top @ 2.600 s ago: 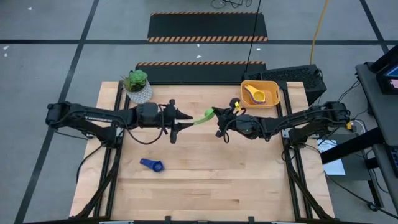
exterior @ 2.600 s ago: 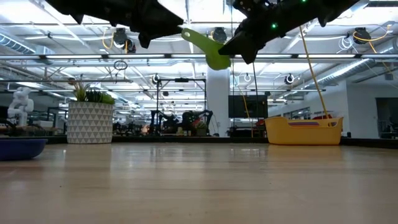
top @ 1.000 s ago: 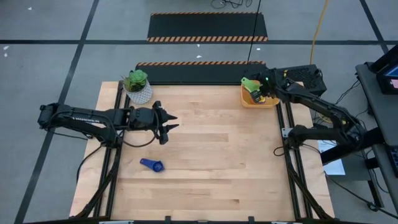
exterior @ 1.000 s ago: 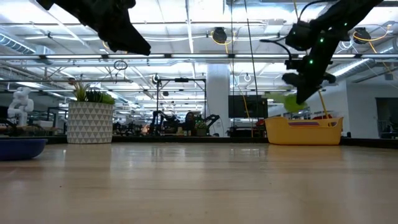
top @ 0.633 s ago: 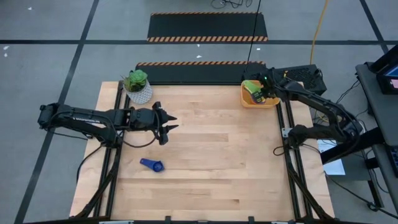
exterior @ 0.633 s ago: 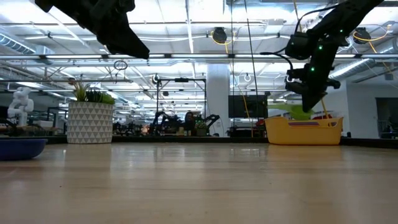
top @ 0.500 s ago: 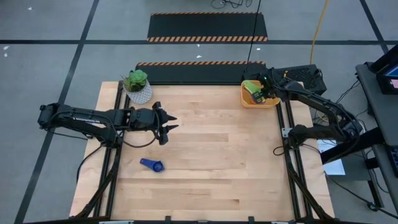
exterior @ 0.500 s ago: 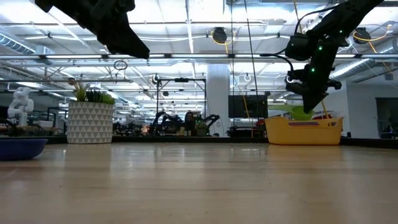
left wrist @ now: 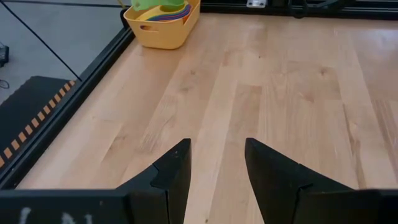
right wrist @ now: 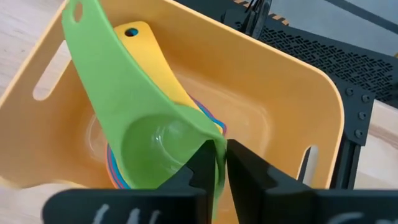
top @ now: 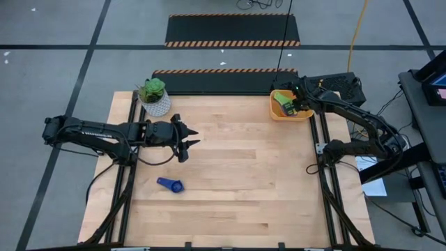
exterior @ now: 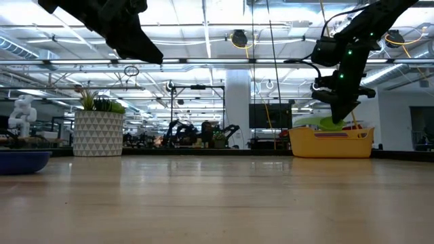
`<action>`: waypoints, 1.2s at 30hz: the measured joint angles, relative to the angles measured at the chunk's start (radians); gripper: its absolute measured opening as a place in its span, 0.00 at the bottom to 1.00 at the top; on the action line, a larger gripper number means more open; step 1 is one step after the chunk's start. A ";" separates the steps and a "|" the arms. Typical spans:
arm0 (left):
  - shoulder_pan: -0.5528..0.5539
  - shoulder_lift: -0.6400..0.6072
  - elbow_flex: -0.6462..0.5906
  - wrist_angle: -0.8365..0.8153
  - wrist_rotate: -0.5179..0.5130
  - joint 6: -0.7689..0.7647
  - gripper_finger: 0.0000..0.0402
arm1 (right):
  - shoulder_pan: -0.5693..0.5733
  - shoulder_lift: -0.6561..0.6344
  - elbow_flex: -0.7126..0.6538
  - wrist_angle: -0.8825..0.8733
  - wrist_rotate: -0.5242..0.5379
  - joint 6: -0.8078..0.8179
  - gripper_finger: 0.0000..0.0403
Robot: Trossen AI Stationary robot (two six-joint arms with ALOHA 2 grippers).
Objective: Nest measuring cups in basket
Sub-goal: Stack the green measuring cup on top of the yellow measuring cup into the bin, then stack the dark blue measuring cup on top of the green measuring cup into the bin
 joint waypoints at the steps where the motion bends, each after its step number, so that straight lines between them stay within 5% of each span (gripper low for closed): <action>1: 0.000 0.000 0.000 0.000 0.000 0.000 0.38 | 0.000 0.000 0.000 0.000 0.000 0.006 0.09; 21: 0.000 0.000 0.000 -0.002 0.000 0.002 0.38 | 0.025 -0.008 -0.001 0.025 -0.006 0.033 0.24; 36: -0.196 0.000 0.000 -0.251 0.027 -0.051 0.38 | 0.444 -0.149 -0.001 0.199 -0.009 0.006 0.24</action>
